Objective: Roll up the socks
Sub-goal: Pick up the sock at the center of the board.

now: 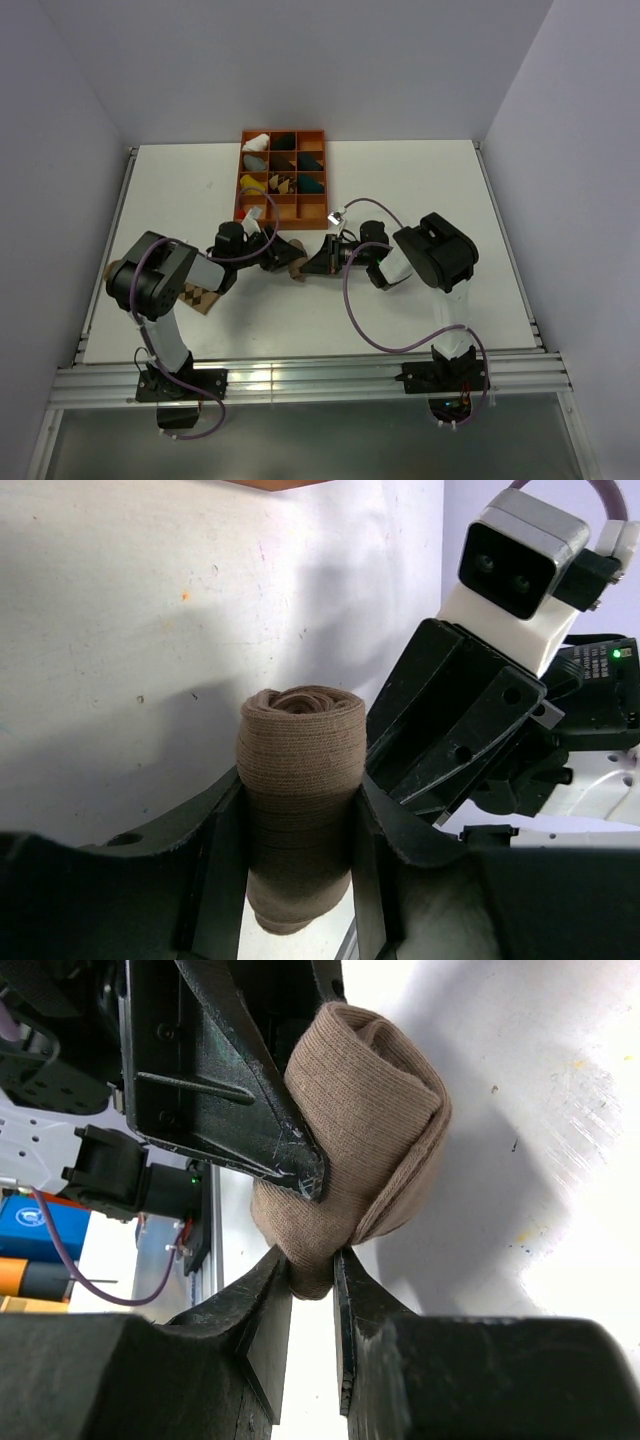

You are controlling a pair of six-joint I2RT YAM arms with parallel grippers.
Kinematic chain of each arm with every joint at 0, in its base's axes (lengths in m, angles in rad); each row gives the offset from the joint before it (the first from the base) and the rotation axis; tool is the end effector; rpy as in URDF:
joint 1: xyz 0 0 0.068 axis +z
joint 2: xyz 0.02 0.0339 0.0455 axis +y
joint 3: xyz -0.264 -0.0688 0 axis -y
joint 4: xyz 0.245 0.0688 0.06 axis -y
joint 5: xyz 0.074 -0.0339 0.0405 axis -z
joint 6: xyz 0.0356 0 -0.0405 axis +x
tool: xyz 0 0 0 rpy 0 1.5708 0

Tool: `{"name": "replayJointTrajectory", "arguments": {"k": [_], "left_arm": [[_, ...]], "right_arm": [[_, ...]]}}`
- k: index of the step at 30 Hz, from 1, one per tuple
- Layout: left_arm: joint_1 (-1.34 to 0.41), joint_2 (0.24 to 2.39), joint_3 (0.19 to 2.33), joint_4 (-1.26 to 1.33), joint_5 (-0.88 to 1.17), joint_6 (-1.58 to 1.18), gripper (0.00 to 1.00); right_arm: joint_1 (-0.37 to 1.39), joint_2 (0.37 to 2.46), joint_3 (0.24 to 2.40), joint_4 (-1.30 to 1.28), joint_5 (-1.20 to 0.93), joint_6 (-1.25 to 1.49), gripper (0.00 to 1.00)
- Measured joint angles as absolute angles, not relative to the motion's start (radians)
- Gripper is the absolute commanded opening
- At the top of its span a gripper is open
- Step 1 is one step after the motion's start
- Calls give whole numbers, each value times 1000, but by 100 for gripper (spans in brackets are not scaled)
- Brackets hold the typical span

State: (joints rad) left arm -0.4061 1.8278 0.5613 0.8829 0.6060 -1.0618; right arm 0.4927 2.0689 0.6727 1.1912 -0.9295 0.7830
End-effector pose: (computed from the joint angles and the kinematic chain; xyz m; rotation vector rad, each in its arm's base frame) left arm 0.2800 -0.1425 0.1144 -0.2661 2.2077 -1.4885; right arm 0.2870 0.1865 0.0952 -0.4899 1.9836 1.6784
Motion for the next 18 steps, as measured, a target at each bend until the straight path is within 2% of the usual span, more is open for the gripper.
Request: {"name": "replayJointTrajectory", "arguments": {"k": [1,2,8,18], "left_arm": [[-406,1821,561,868,603,-1055,1],[-406,1810,561,852,600,-1046,0],[-406,1674,584,649,535,-944,0],[-407,1507,790,239,312,-706,0]], "right_arm": [[493,2064,672,1183,-929,776,30],[493,2056,672,1166,-928,768,41],[493,1956,668,999,-868,678,62],[488,1621,657,526,-646,479,73]]}}
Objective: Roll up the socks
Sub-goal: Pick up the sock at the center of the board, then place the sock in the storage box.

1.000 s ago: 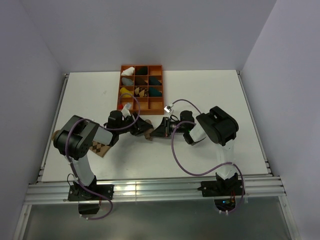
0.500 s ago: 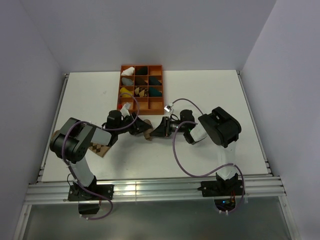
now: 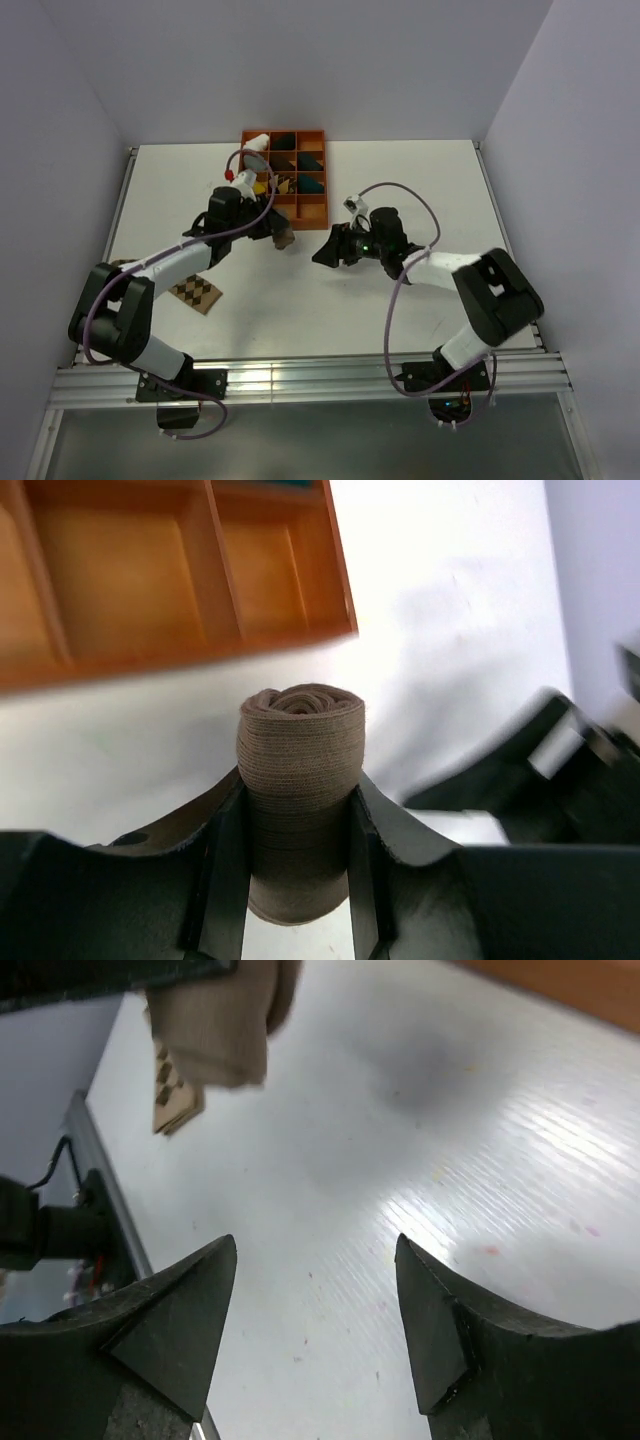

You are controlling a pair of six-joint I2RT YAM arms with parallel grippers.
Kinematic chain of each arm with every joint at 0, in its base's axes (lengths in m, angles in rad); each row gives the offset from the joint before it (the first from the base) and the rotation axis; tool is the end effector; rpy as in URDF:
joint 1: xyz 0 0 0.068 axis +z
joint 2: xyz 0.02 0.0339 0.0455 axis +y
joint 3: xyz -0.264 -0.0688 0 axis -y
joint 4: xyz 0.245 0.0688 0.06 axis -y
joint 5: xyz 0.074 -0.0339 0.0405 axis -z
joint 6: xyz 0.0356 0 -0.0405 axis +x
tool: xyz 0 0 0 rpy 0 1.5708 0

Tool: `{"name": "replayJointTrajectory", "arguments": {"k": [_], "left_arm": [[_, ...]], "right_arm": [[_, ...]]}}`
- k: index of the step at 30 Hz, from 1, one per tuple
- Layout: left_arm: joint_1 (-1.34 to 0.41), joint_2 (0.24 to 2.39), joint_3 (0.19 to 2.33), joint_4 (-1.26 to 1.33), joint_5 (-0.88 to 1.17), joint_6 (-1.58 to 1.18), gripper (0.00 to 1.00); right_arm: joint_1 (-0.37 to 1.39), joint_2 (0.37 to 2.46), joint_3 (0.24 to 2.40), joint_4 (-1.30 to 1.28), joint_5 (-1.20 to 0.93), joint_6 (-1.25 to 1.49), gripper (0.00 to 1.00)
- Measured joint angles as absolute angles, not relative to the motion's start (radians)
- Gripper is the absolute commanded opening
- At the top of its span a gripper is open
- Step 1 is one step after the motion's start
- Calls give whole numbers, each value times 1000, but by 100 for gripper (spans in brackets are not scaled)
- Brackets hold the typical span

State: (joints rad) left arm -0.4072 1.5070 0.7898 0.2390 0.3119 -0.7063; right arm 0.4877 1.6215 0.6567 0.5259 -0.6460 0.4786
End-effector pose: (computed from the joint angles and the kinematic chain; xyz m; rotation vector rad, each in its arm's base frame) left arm 0.2923 -0.1380 0.2115 -0.1182 2.1769 -0.9870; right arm 0.2682 0.1665 0.1664 -0.4556 2.0958 1.2409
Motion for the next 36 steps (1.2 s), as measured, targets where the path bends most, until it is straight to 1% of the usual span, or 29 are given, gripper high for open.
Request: {"name": "replayJointTrajectory", "arguments": {"k": [4,6,7,8,11,15,19,22,29,36], "left_arm": [[-405,1506,932,103,210,-564,0],[-398,1509,999,63,174,-487,0],[-393,1513,1031,40,158,-443,0],[-389,1517,1057,28,141,-400,0],[-372,1537,1106,10,108,-269,0],[-352,1585,1124,7,86,-101,0],[-329,1632,1118,17,94,14,0],[-297,1635,1074,83,152,65,0],[-215,1692,1059,179,313,111,0],[-184,1775,1061,225,436,115,0]], "right_arm": [[484,1403,627,351,-527,422,76],[484,1280,618,266,-463,400,80],[483,1210,616,221,-427,391,82],[483,1148,616,187,-397,382,88],[483,955,619,85,-293,355,100],[481,785,655,-42,-175,323,100],[480,744,705,-140,-96,296,100],[480,749,717,-187,-73,286,100],[480,779,717,-260,-54,274,100],[479,813,718,-276,-47,268,99]]}}
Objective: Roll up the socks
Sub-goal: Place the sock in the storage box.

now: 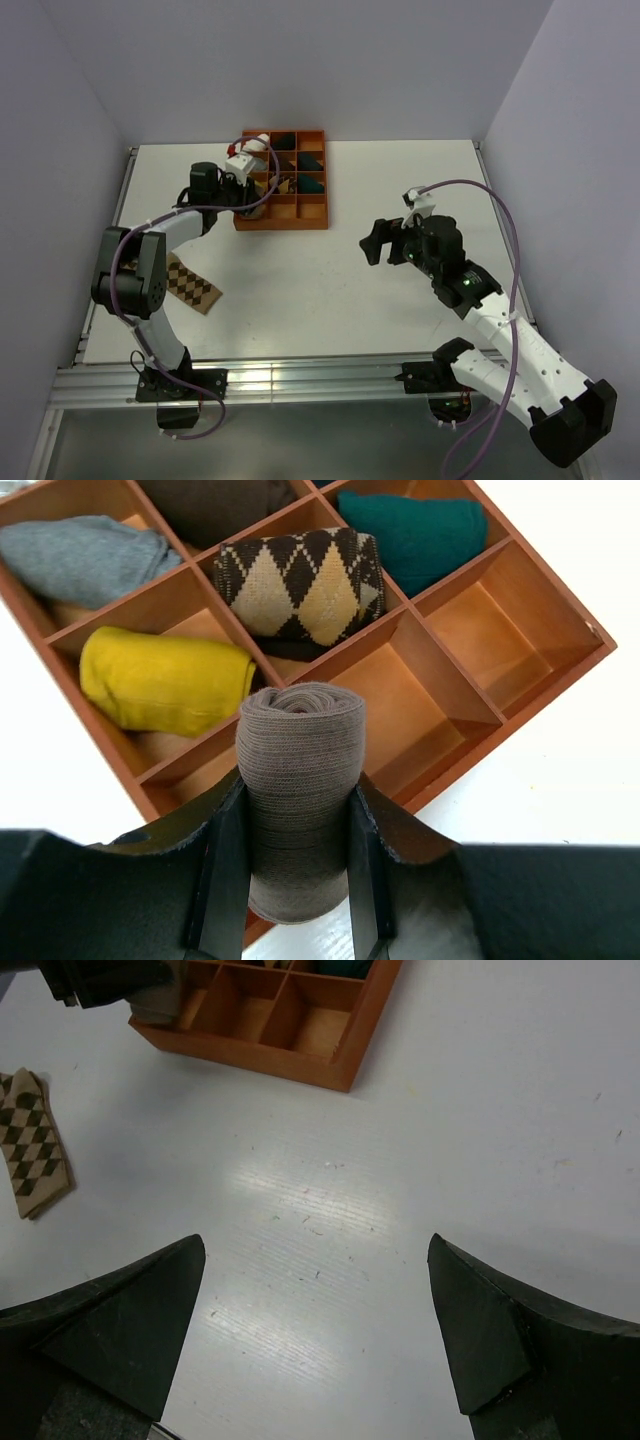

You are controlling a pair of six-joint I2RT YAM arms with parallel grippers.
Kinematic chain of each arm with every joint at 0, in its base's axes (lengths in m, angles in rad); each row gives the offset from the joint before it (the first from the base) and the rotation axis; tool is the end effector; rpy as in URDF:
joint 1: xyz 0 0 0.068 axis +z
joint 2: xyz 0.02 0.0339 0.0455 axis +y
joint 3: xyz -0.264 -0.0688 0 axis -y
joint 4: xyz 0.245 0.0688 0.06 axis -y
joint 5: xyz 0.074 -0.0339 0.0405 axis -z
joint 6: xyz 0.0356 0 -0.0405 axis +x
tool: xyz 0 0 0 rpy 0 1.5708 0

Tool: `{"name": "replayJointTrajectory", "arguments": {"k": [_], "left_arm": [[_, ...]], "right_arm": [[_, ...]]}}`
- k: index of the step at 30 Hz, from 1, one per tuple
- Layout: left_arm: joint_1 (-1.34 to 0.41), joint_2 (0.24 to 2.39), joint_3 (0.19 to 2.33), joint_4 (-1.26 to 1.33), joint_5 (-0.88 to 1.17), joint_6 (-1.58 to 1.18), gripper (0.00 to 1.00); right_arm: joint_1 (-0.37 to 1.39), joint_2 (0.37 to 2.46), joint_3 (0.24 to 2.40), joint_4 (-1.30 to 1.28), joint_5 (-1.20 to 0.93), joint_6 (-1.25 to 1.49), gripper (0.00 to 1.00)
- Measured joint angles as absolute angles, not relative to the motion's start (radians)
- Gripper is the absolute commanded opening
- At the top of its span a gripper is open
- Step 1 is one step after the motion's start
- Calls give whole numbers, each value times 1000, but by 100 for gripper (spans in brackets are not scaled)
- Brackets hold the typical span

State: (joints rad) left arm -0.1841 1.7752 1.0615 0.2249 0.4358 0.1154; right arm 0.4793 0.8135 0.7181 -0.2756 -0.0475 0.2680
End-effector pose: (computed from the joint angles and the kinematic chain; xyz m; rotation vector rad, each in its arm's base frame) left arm 0.3825 -0.0865 0.2071 0.5692 1.9645 -0.4905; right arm 0.1681 0.0893 0.3020 -0.2408 1.9654 0.5381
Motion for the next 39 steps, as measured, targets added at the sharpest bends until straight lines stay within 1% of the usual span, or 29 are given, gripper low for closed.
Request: {"name": "replayJointTrajectory", "arguments": {"k": [10,15,32,39], "left_arm": [[-123,1863,1132,243,550,117,0],[-118,1882,1188,178,561,162,0],[-125,1901,1202,49,535,287,0],[-126,1942,1244,6,575,290,0]], "right_arm": [[479,860,720,-278,-54,263,98],[479,870,723,-279,-62,258,98],[479,870,728,-279,-74,239,97],[479,870,728,-278,-76,236,97]]}}
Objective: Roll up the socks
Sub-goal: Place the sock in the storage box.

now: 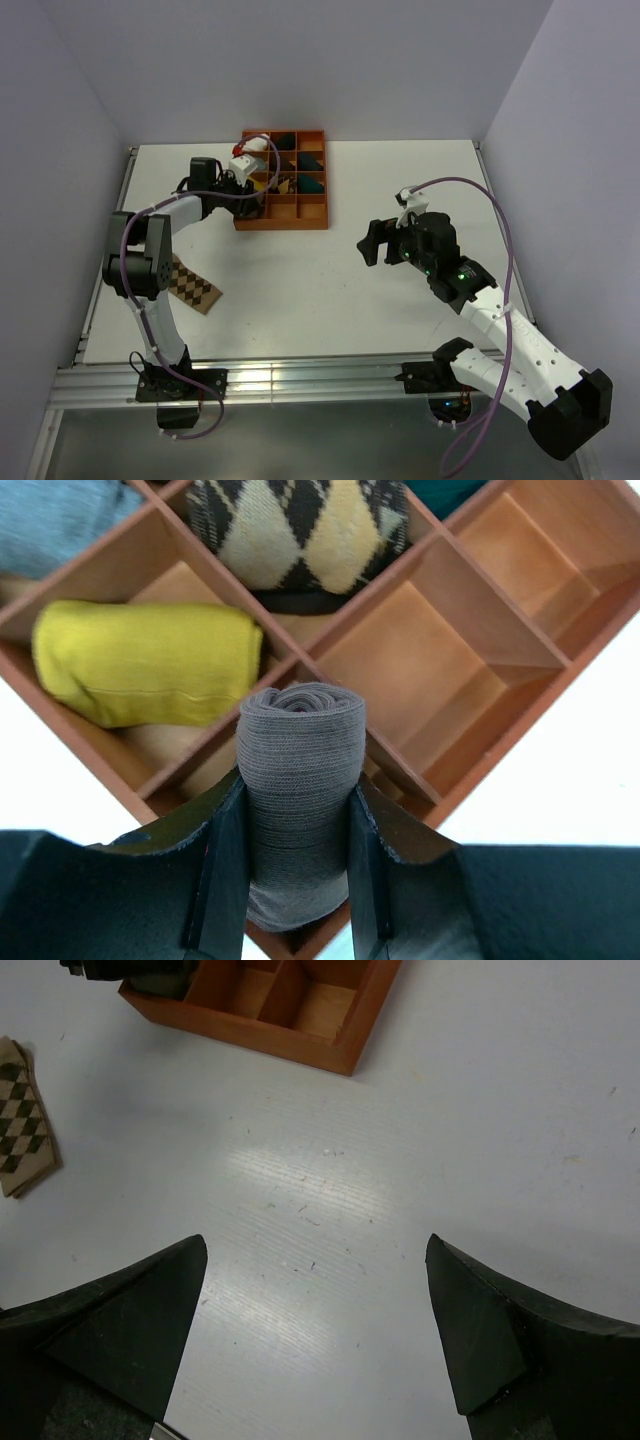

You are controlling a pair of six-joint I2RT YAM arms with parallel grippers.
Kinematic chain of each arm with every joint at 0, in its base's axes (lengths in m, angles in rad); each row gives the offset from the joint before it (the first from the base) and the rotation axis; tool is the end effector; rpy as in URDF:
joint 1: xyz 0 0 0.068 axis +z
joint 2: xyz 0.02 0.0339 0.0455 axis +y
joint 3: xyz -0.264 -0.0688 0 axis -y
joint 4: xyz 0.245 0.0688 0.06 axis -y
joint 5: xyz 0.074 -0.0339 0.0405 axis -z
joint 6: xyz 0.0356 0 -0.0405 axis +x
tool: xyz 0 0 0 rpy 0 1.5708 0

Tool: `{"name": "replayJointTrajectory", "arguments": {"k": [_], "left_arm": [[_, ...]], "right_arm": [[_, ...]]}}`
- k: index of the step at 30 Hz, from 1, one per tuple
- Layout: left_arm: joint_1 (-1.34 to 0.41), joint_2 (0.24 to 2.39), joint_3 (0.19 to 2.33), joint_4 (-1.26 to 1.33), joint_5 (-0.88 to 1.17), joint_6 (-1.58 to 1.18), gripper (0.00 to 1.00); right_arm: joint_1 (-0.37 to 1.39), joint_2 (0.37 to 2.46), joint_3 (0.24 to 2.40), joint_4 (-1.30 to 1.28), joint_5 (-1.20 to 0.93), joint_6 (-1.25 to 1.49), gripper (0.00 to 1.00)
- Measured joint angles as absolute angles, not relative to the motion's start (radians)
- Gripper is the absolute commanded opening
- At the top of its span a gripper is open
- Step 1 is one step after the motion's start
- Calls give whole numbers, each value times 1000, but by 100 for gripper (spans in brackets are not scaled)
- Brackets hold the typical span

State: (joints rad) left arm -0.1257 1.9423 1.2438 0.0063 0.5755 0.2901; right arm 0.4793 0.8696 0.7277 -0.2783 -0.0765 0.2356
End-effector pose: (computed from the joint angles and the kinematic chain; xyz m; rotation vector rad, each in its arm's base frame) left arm 0.4162 -0.0721 0.1816 0.7424 2.0588 -0.5558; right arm 0.1768 0.0950 0.2953 -0.2966 2.0081 0.5332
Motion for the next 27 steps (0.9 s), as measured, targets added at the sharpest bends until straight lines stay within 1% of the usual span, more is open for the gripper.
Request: {"name": "replayJointTrajectory", "arguments": {"k": [12,27], "left_arm": [[-123,1950,1264,-43,624,276,0],[-127,2015,1385,-240,506,351,0]], "right_arm": [[479,870,728,-278,-80,233,96],[479,866,728,-278,-91,225,96]]}}
